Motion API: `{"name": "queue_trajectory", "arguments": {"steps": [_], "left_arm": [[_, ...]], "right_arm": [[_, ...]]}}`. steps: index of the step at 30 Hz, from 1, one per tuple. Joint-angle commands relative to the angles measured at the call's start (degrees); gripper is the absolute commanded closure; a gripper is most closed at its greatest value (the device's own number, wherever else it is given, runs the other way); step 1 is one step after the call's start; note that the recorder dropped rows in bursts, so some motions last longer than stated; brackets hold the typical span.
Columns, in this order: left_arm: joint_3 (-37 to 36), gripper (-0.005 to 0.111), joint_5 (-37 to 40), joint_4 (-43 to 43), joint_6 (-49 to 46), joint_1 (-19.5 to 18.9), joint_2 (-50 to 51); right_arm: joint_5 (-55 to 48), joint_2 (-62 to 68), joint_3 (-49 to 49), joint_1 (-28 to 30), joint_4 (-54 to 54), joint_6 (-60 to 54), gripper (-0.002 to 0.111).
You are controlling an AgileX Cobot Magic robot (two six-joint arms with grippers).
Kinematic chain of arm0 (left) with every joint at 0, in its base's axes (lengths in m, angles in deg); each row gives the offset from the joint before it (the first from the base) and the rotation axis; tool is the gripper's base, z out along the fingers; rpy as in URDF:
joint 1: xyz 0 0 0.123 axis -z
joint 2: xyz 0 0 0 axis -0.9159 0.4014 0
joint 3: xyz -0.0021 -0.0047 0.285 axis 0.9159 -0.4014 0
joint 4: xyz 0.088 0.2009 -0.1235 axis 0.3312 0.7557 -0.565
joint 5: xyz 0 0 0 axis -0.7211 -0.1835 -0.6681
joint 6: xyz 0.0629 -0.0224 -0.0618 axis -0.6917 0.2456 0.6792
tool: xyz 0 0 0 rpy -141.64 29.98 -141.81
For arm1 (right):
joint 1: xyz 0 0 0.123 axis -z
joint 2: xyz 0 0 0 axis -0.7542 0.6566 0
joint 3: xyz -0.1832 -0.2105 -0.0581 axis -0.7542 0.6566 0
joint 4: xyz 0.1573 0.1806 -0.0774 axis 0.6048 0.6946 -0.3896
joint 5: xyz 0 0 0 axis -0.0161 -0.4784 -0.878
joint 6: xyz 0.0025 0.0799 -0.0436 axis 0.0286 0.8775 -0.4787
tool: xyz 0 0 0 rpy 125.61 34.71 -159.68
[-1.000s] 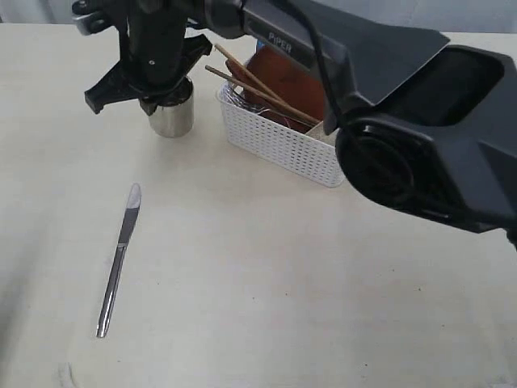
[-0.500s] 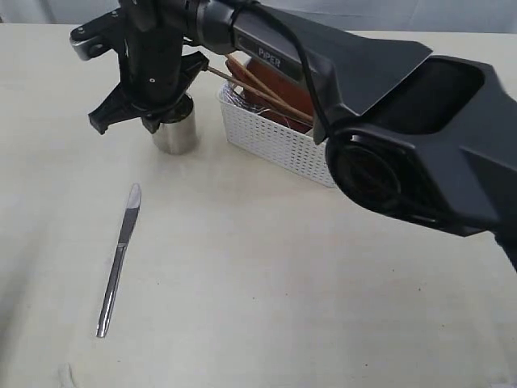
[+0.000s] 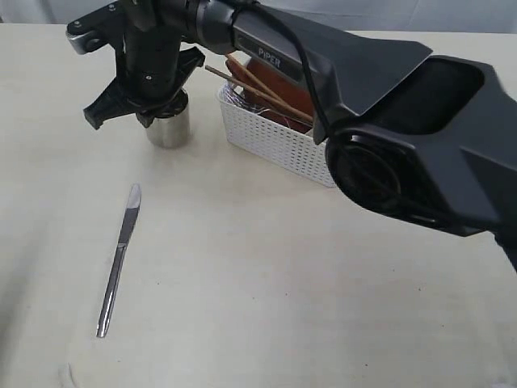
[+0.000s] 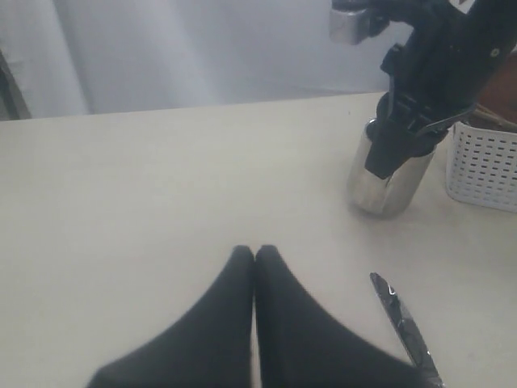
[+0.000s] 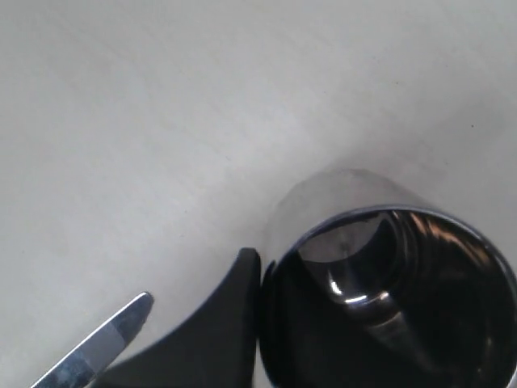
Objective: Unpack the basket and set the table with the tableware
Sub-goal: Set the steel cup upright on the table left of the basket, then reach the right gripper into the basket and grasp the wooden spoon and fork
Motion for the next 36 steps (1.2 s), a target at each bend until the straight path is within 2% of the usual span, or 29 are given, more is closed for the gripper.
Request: {"name": "queue_trajectory", "arguments": {"steps": [1, 6, 7, 17, 25, 31, 36], "left_arm": [[-0.14, 0.107, -0.5, -0.09, 0.26, 0.43, -0.13], [-0.14, 0.107, -0.5, -0.09, 0.26, 0.43, -0.13], [-0.14, 0.107, -0.5, -0.09, 0.26, 0.43, -0.13], [-0.14, 0.107, -0.5, -0.09, 0.26, 0.43, -0.13], [-0.14, 0.107, -0.5, -0.09, 0.26, 0.43, -0.13], [-0.14, 0.107, -0.5, -0.09, 0.26, 0.43, -0.13], [-0.14, 0.107, -0.5, -0.09, 0.26, 0.43, -0.13]], "right_arm": [[0.05, -0.46, -0.47, 0.17, 1.32, -0.66, 0.103], [-0.17, -0.46, -0.47, 0.17, 0.61, 0.0, 0.072], [-0.17, -0.46, -0.47, 0.17, 0.64, -0.01, 0.07], [-3.86, -5.03, -1.38, 0.42, -2.68, 0.1, 0.07], [-5.2, -11.47, -1.63, 6.36, -2.13, 2.36, 0.07], [-5.2, -15.73, 6.05, 11.65, 2.02, 1.31, 0.07], [-5.2, -18.09, 18.64, 12.87, 1.88, -7.05, 0.076]]}}
